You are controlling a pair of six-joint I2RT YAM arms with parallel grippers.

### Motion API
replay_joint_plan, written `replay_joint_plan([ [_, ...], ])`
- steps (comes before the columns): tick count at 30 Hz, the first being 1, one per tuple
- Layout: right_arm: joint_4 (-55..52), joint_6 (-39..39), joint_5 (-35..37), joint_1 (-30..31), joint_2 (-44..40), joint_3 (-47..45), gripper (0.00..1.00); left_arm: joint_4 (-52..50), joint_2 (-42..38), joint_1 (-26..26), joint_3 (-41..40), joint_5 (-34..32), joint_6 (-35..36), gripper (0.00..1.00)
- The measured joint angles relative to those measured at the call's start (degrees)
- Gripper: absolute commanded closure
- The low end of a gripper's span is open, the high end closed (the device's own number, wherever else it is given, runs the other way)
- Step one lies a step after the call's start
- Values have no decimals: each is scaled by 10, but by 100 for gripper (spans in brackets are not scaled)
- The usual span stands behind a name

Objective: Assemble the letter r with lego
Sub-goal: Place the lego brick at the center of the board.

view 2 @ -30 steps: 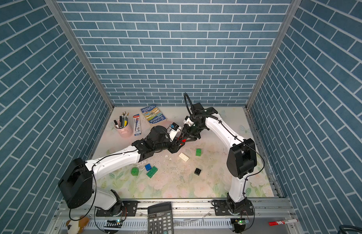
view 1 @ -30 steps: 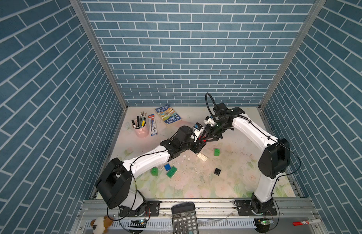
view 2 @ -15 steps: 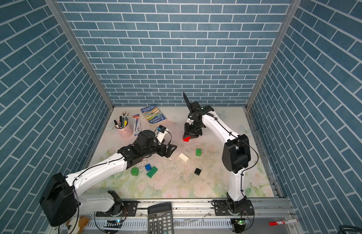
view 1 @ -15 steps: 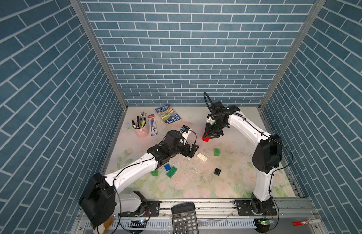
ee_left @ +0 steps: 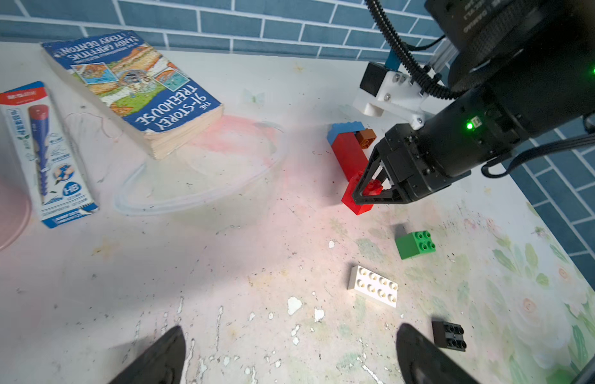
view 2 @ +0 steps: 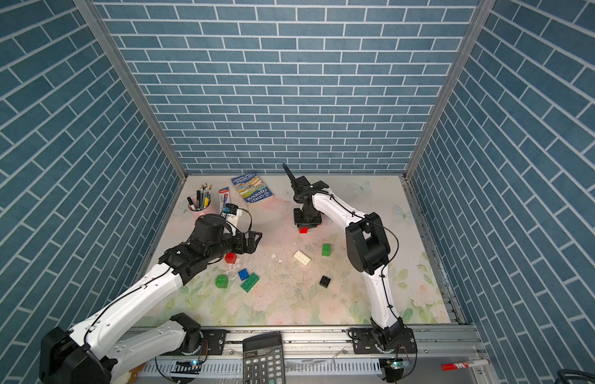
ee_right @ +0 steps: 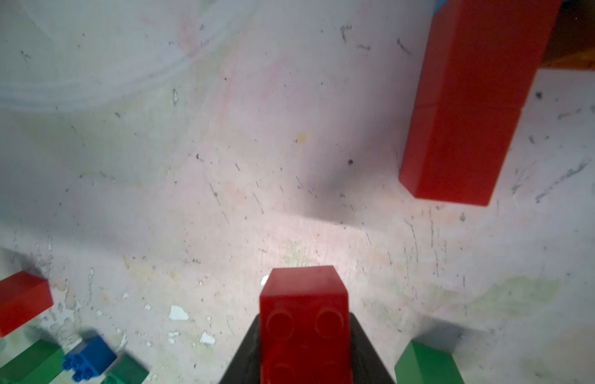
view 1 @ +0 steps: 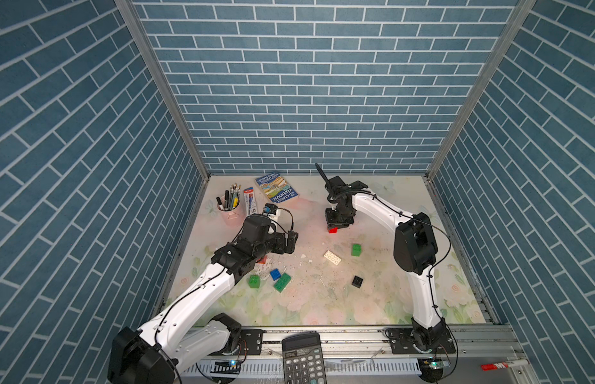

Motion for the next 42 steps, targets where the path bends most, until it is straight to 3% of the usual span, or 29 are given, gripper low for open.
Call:
replay_joint_plan([
  [16, 43, 53, 111, 45, 56, 14, 74, -43, -63, 53, -8, 13, 11, 0],
  [28, 50, 86, 127, 66, 56, 7, 55, -73, -97, 64, -14, 23, 26, 0],
  [36, 50, 100, 131, 73, 56, -7, 36, -75, -113, 64, -15, 24, 27, 0],
  [42, 36, 100, 139, 73, 35, -26, 33, -75, -114, 64, -15, 26, 29, 0],
])
